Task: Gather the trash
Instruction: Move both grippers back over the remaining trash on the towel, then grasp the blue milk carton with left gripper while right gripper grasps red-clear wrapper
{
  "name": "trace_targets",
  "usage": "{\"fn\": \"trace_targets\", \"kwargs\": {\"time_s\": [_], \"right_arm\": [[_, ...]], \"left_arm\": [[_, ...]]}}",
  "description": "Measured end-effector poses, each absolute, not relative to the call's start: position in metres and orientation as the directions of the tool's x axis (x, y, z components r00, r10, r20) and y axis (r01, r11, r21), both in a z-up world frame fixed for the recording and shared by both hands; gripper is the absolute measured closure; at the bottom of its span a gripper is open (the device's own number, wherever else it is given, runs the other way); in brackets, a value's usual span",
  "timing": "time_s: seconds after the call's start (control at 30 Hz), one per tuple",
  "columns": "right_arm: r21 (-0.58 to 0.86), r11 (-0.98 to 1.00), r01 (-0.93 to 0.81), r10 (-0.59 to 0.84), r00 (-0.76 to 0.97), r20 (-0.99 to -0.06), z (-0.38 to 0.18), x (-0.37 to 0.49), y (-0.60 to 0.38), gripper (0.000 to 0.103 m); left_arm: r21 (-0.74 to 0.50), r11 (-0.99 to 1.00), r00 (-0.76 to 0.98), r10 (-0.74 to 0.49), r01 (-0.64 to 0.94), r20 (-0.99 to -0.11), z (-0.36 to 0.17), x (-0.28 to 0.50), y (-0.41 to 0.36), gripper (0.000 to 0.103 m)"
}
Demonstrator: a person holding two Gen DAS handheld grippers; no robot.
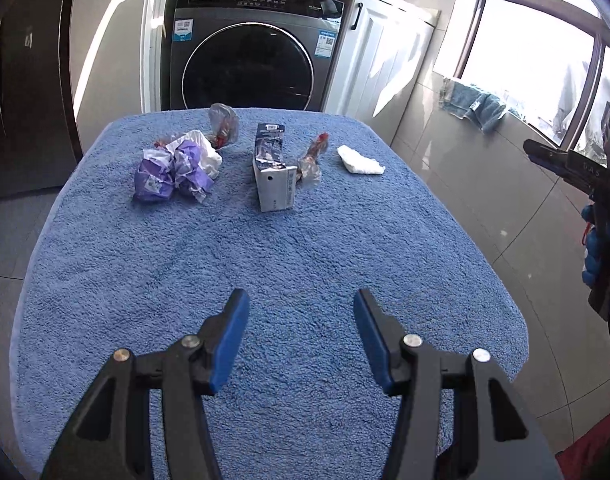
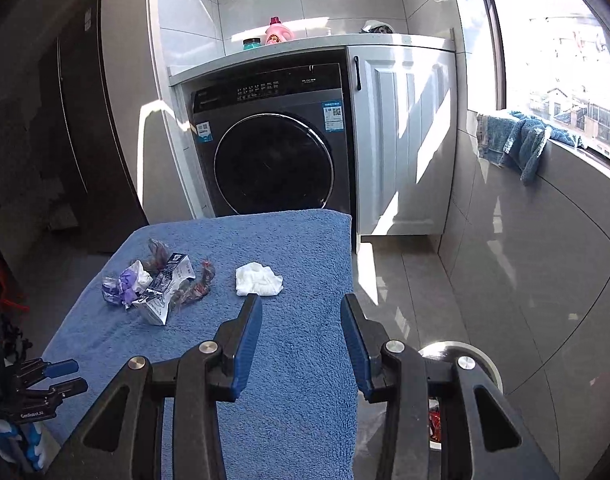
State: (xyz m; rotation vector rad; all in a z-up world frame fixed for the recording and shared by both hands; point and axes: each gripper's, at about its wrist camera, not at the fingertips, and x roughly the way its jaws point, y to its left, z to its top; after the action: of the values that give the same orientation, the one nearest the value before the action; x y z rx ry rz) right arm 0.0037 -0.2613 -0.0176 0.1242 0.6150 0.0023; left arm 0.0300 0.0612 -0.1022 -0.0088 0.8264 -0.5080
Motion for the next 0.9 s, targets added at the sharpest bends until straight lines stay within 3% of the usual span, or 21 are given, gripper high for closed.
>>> {"fn": "trace_targets", "kwargs": {"time_s": [0.5, 0.9], "right_arm": [[0.158, 0.982, -0.101, 0.181, 0.739, -0.649, -0.072, 0.098, -0.241, 0.065], [0.245, 0.934, -0.26, 0.357, 0.656, -0.665, -0.105, 0.171, -0.194, 0.065]], "left_arm": [[-0.235, 0.88, 0.578, -0.453, 0.413, -0.679, -0.075, 0.146, 0.031, 0.051], [-0.205, 0.903, 0.456, -0.375, 0.378, -0.807, -0.117, 0.236, -0.024, 0.051]]}}
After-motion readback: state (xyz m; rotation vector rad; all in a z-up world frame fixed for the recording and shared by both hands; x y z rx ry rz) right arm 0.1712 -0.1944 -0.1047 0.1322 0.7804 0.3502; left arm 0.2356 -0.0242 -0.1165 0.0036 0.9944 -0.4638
